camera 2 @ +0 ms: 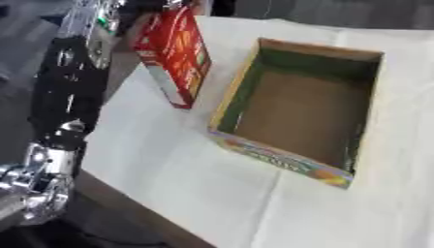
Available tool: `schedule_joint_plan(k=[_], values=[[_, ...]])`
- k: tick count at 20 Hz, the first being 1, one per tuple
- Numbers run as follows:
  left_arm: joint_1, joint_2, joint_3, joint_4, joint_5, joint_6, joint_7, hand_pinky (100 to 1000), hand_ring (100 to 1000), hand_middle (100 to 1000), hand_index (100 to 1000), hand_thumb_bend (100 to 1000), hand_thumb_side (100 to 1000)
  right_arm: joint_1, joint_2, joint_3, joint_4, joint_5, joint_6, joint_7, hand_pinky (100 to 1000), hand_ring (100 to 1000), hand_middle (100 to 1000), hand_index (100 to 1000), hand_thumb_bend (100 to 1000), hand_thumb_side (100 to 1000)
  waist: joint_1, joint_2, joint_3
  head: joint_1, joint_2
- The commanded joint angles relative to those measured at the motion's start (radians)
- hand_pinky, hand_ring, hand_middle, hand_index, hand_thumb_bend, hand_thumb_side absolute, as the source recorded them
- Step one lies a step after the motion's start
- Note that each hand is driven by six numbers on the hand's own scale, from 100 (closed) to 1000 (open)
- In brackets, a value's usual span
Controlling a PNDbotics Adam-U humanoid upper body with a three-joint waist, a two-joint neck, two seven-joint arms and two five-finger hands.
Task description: Pick up objects on the table and place them in the box.
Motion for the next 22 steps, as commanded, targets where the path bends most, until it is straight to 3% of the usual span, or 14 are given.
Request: schedule_joint_plan(k=[1,6,15,20,22], values=[[-0.022,0.003,0.025,0.005,-0.010,0.003,-0.025,240,553,647,760,538,997,0.019,-0.008,0.001,0.003,-0.008,0.000,0.016,389,494,608,747,100,1000,-0.002,-0.019,0.005,-0.002,0.001],[-0.039,-0.015,0.038,0.074,0.002,0.015,-0.063,224,542,635,802,508,1000,0.034,-0.006,0.002,0.003,-0.009,0.001,0.033,389,494,608,746,100,1000,0.006,-0.027,0.017,-0.016,0.001],[-0.113,0.013,0.017,0.396,0.028,0.005,-0.056,247,538,630,798,528,1000,0.057,0.008,0.006,0.003,0.007,-0.011,0.075,392,498,609,745,100,1000,0.016,-0.056,0.037,-0.050,0.001],[-0.145,0.050,-0.028,0.475,-0.009,-0.020,-0.019,277,506,599,771,597,1000,0.049,0.010,0.005,0.003,0.021,-0.024,0.082,393,499,609,745,100,1000,0.016,-0.059,0.030,-0.052,0.001],[-0.167,0.073,-0.052,0.512,-0.049,-0.029,-0.007,290,491,585,749,684,972,0.046,0.009,0.005,0.003,0.025,-0.026,0.082,392,499,609,745,100,1000,0.016,-0.058,0.027,-0.051,0.001]])
